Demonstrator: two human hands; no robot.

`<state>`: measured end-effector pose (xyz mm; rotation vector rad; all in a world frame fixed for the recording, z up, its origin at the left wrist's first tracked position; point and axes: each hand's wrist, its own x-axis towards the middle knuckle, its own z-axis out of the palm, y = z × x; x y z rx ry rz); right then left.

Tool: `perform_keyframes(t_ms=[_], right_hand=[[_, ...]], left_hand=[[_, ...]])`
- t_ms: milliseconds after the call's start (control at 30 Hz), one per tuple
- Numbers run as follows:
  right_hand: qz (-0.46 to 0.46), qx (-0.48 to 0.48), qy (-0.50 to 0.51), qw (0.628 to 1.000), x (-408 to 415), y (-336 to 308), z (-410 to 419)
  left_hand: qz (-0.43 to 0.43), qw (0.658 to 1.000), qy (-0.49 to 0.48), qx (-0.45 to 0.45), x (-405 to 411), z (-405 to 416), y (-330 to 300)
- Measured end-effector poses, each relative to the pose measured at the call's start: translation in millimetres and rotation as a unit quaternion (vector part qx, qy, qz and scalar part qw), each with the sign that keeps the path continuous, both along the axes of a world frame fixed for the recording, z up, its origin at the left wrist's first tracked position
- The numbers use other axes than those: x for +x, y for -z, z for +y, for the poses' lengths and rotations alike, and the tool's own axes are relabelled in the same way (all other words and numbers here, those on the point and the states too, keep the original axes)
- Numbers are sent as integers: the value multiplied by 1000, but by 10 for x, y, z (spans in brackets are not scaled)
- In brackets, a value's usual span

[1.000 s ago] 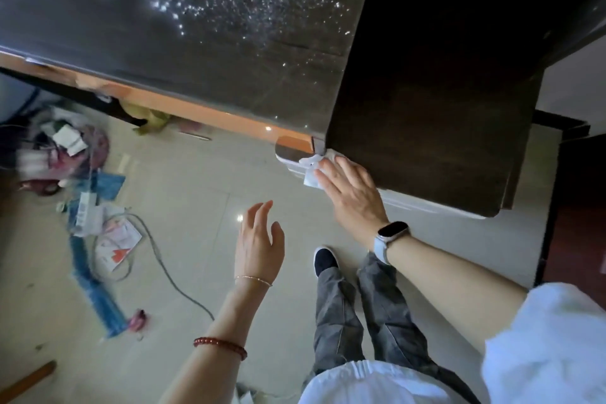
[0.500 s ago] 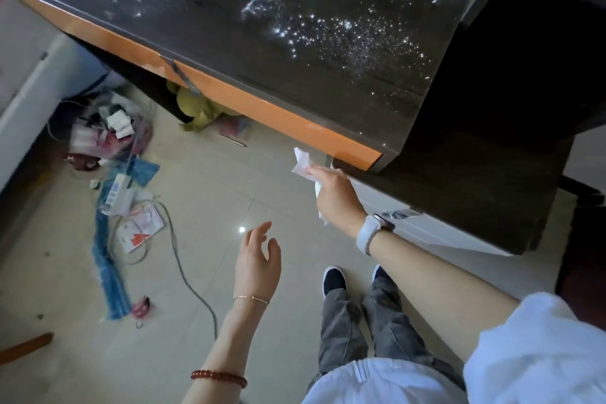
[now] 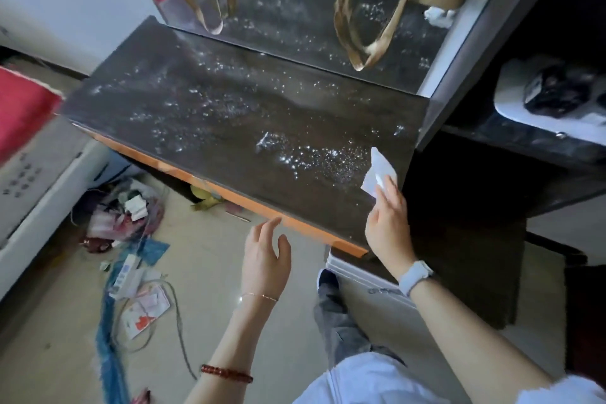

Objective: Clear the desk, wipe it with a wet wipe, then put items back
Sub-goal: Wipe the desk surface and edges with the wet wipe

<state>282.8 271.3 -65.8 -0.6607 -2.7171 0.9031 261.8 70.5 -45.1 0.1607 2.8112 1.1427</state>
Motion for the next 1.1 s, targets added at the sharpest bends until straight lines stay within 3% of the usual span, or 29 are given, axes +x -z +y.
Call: perform_keyframes(t_ms=[167,300,467,600,667,733,833,900,1000,1067,1100], right_hand=[[-50,57,-4,997,-223,256,10],[-25,71,37,997,-535,232,225],[-63,64,80,993,-875,190,283],[-76,87,-117,986,-437,209,-319],[-88,93,-162,979,-320,156,-385],[-85,105,-114,984,-371,100,-243],[-95,86,134,983,-505,42,-80],[-103,85,231,964,-559,95,-284],[-73,73,134,986,-563,149,-844],[-58,27,53,997,-529,84,-1016],[-44,-12,58,997,-511,34,-1008]], left_hand=[[43,989,67,-122,-800,268,31],[23,957,158,-244,-1326,418,181],[35,926,204,-315,-1622,321,397],[36,929,206,-306,-1624,307,421],[35,933,205,-294,-1627,306,424],[24,932,214,-290,-1629,296,412],[19,934,224,-277,-1640,287,399],[28,938,223,-263,-1636,282,403],[36,939,232,-251,-1639,266,428],[44,942,227,-244,-1642,268,439],[48,942,226,-242,-1640,268,441]])
